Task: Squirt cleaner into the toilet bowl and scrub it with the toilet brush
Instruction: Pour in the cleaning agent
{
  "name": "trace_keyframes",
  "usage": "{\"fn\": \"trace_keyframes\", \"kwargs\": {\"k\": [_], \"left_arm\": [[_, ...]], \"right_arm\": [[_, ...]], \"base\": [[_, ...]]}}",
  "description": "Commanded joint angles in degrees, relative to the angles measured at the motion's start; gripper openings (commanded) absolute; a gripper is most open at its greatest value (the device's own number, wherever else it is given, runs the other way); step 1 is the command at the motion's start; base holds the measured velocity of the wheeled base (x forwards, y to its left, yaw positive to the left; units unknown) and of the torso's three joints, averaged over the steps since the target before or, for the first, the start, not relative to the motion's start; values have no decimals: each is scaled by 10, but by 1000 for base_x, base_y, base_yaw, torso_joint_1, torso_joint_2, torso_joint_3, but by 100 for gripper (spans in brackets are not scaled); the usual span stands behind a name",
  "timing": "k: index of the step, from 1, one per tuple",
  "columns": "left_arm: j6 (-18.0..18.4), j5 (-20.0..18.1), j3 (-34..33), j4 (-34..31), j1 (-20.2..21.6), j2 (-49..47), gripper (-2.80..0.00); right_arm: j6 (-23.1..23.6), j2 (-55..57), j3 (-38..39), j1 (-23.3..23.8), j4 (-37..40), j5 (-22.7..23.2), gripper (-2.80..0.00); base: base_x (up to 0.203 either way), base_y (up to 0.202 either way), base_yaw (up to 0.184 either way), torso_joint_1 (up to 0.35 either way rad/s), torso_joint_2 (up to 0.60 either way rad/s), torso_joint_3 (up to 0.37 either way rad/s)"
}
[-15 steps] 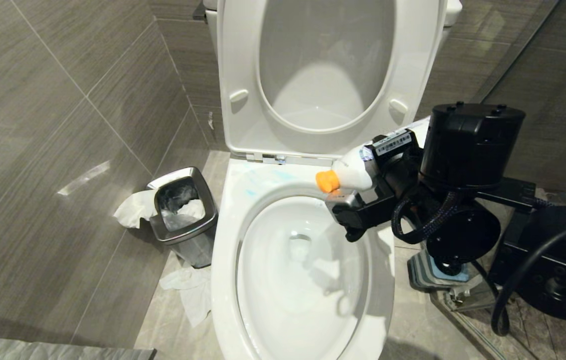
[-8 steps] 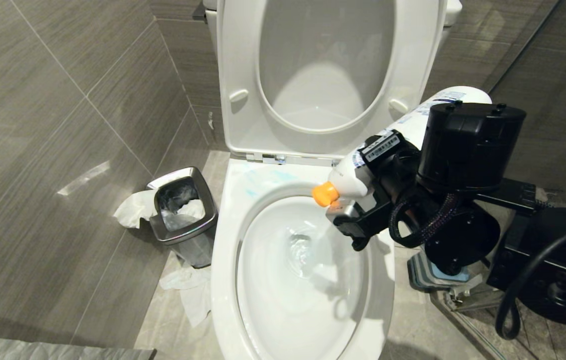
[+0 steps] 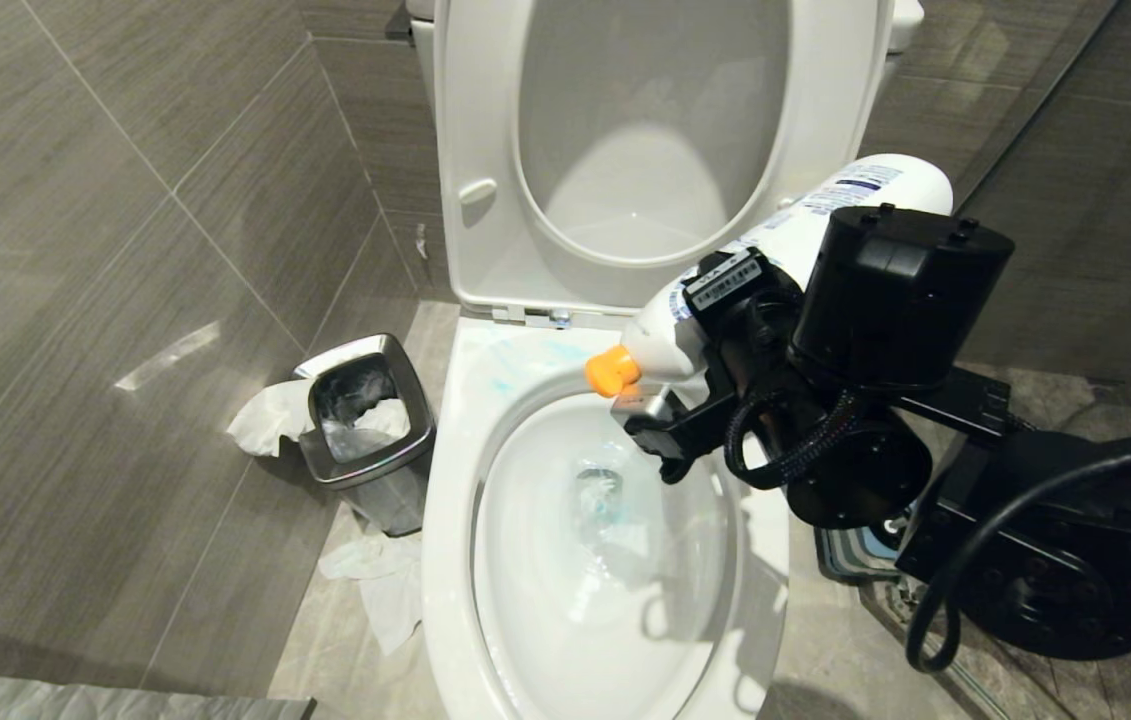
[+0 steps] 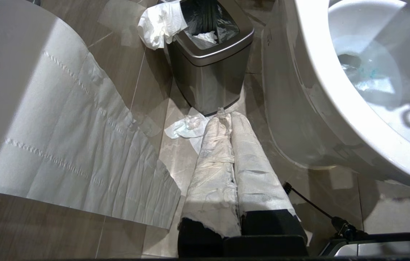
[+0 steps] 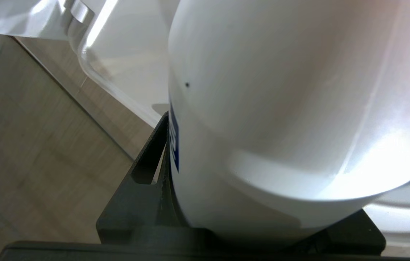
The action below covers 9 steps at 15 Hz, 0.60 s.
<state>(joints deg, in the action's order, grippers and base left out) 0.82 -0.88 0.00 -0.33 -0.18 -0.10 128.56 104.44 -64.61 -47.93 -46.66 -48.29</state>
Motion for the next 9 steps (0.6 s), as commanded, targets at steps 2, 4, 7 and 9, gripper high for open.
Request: {"fn": "trace_keyframes", "kwargs": {"k": [2,4,7,9], "left_arm": [[1,0,-1,0,0,0,-280],[0,0,-1,0,0,0,-280],[0,0,-1,0,0,0,-280],[0,0,-1,0,0,-1,-280]], "right_arm": [[5,16,0,0,-21,-5,-280],[3,22,7,0,-61,-6,-280],[-3,36,30,1,-156,-41,-280],[-33,48,42,0,-227,-62,-280]], "base": [[0,0,0,0,0,0],[0,0,0,0,0,0],[0,0,0,0,0,0],[0,0,0,0,0,0]]}}
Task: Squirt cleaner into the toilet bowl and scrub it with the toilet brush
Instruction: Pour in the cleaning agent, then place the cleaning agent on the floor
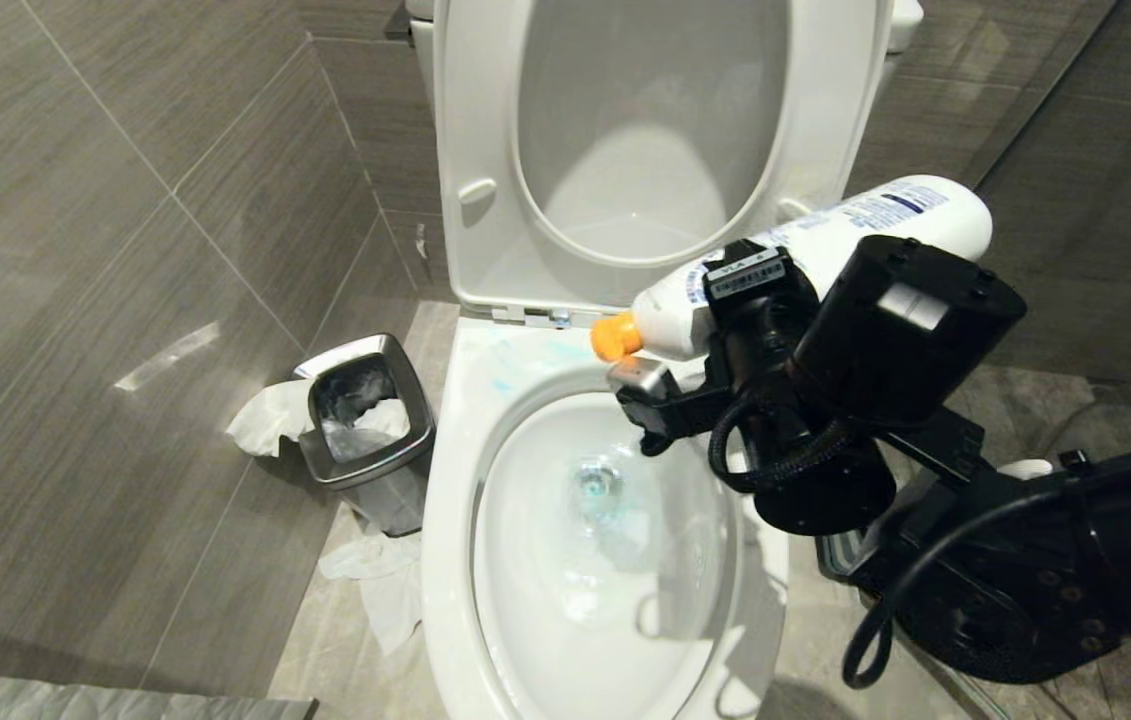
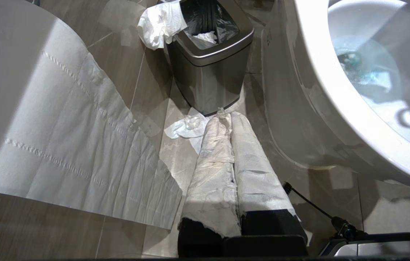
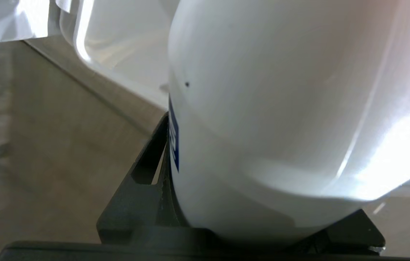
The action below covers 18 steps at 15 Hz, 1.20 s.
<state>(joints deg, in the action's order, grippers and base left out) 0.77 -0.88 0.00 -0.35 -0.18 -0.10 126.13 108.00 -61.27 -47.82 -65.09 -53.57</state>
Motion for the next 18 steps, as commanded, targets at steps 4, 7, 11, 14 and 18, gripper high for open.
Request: {"fn": "trace_keyframes", "kwargs": {"k": [4,7,11,14,18], "left_arm": [[0,0,-1,0,0,0,-280],[1,0,-1,0,0,0,-280],[1,0,-1,0,0,-1,-280],[0,0,-1,0,0,-1,-280],[1,0,-1,0,0,-1,-280]], "right_arm": [[-123,-1,12,-3,-51,-78,-280],[-200,-17,2,-19,-50,-123,-280],[-275,-35,-36,-36,-49,-175,-280],[-283,-41,-113,-35,-46,-214,-280],[-283,-70,-196,-35,3,-271,-280]], "base": [[0,0,0,0,0,0],[0,0,0,0,0,0],[0,0,0,0,0,0],[0,0,0,0,0,0],[0,0,0,0,0,0]]}}
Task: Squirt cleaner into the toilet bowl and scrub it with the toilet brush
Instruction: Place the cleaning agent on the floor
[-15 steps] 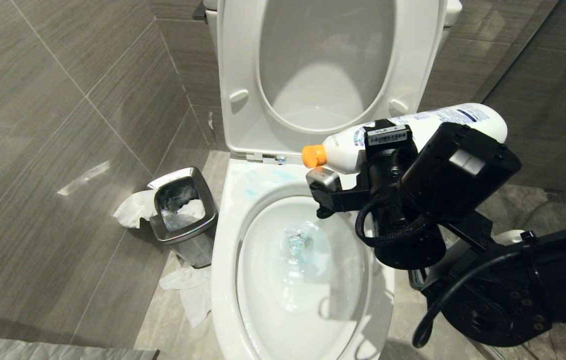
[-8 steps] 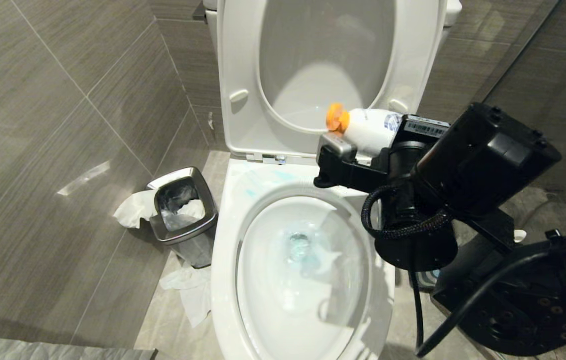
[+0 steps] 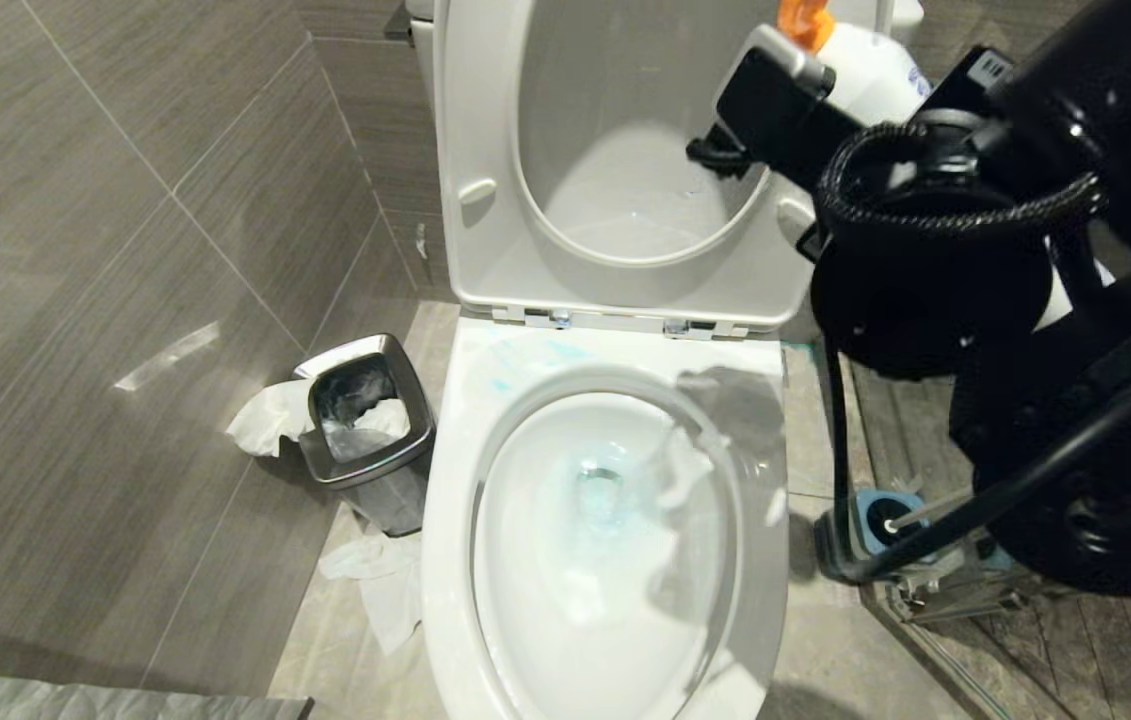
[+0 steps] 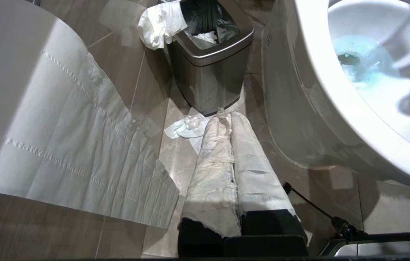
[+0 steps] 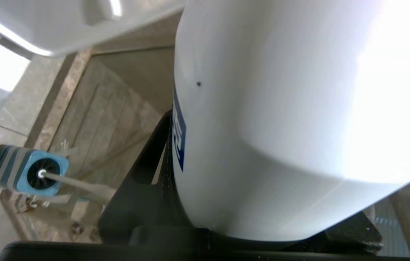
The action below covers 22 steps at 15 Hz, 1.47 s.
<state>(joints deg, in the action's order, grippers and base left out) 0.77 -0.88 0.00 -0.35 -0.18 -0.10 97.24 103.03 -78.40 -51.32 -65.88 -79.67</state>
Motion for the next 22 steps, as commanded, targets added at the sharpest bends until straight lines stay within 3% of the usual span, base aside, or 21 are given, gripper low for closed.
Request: {"fn": "trace_keyframes", "kwargs": {"k": [1,5,10,12,17,20,22], "left_arm": [[1,0,-1,0,0,-1,-280],[0,0,-1,0,0,0,-280],[1,0,-1,0,0,0,-280],[0,0,-1,0,0,0,-280],[0,0,-1,0,0,0,-280],[0,0,-1,0,0,0,-280],[0,0,-1,0,0,0,-280]], "right_arm": [[6,-36,-38,0,32,-17,-280],[12,-66,-120,0,78,-29,-280],[56,-78,-176,1,127,-28,-280],[81,-70,-177,24,126,-16,-280],[88,-62,-218,145,123,38,-280],[87,-38,-326,158,128,25,-280],[86,-44,-344,161,127,-26,-280]], "base": [[0,0,0,0,0,0],[0,0,0,0,0,0],[0,0,0,0,0,0],[0,0,0,0,0,0],[0,0,0,0,0,0],[0,0,0,0,0,0],[0,0,0,0,0,0]]}}
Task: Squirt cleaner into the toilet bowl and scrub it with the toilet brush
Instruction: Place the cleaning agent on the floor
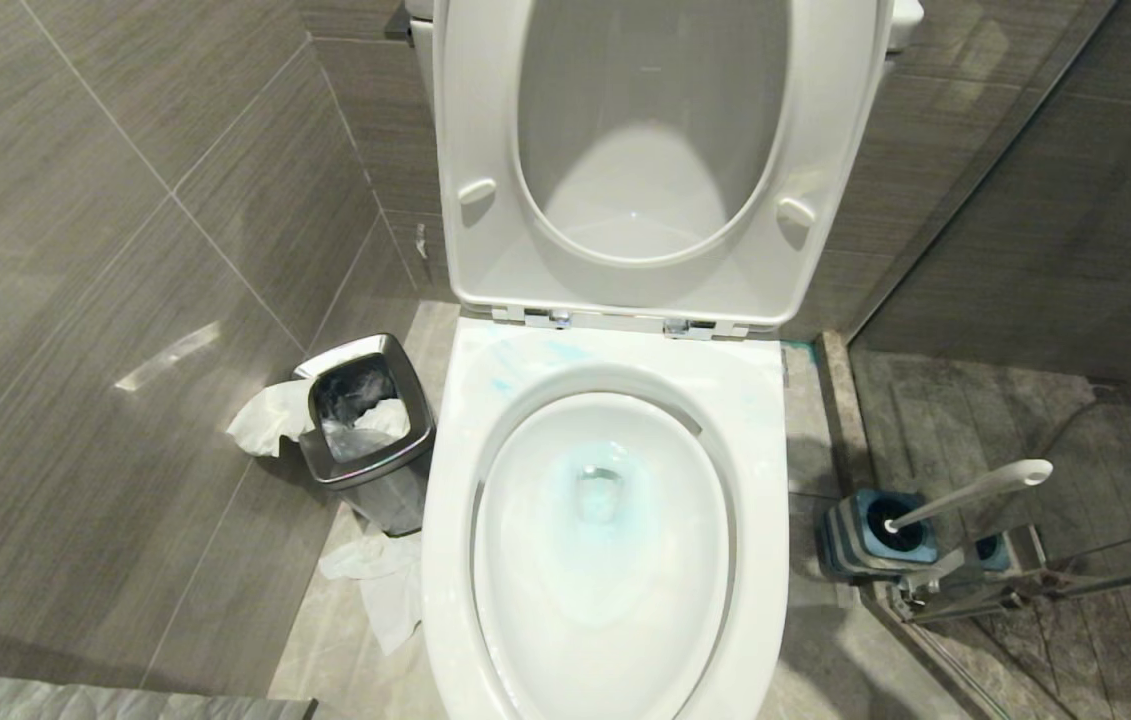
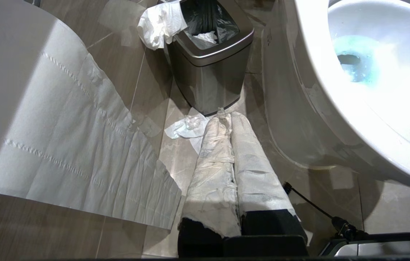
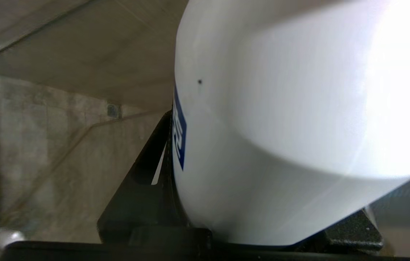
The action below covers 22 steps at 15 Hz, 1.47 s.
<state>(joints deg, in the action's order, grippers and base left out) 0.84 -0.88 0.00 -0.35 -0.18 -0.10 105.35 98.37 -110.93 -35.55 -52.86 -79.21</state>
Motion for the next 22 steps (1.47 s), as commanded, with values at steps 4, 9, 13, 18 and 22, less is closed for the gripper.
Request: {"fn": "trace_keyframes", "kwargs": {"k": [4,9,13,18,22], "left_arm": [[-1,0,-1,0,0,0,-280],[-1,0,-1,0,0,0,-280],[-1,0,-1,0,0,0,-280],[-1,0,-1,0,0,0,-280],[-1,0,-1,0,0,0,-280]], "right_arm": [[8,-36,24,36,47,-84,-280],[-137,-87,96,148,392,119,-280],[-619,-93,60,189,685,394,-280],[-879,-109,-14,295,761,598,-280],[-930,-118,-16,324,762,614,-280]], "base": [[0,0,0,0,0,0],[0,0,0,0,0,0],[0,0,0,0,0,0],[0,0,0,0,0,0],[0,0,0,0,0,0]]}}
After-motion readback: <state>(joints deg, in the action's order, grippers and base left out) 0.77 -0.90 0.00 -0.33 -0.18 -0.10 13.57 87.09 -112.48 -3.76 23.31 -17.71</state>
